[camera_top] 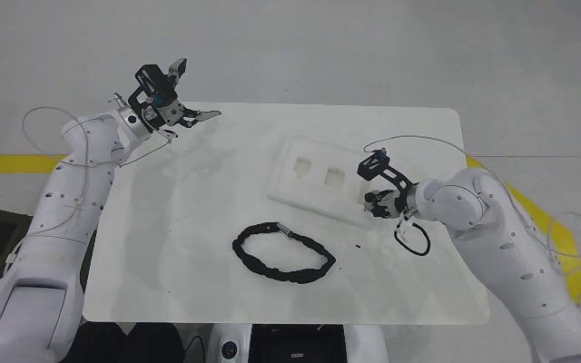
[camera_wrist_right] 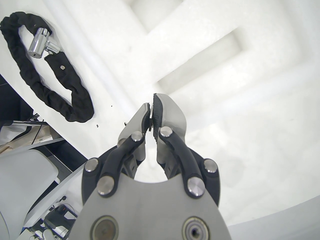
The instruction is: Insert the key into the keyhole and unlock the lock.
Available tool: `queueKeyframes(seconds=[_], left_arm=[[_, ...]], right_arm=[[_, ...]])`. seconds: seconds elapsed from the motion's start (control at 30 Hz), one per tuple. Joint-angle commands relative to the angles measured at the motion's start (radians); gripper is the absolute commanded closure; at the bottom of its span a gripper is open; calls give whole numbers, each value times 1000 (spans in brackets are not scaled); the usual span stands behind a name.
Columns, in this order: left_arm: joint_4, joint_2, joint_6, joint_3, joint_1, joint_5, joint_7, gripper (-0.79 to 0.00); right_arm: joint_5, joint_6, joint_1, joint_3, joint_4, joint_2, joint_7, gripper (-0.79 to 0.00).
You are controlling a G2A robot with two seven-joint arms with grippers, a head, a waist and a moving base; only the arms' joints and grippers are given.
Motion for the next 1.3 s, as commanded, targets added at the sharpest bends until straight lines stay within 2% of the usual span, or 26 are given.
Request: queueKeyframes(seconds=[0.0, 0.37, 0.7, 0.87, 0.97, 1.07, 1.27], left_arm=[[0, 0, 0, 0, 0, 0, 0, -785], [0, 0, 0, 0, 0, 0, 0, -785], [0, 0, 0, 0, 0, 0, 0, -785], [0, 0, 0, 0, 0, 0, 0, -785], [0, 0, 0, 0, 0, 0, 0, -785], [0, 0, 0, 0, 0, 0, 0, -785], [0, 0, 0, 0, 0, 0, 0, -785]], right_arm=[[-6, 0, 2, 2, -3, 1, 1, 0], [-94, -2, 3, 32, -22, 11, -18, 0], [-25, 4, -9, 109, -78, 19, -54, 0], [183, -13, -47, 165, -87, 18, -137, 0], [234, -26, -64, 184, -91, 20, -142, 0], [398, -43, -97, 206, -76, 18, -176, 0], [545, -62, -151, 268, -64, 23, -216, 0]])
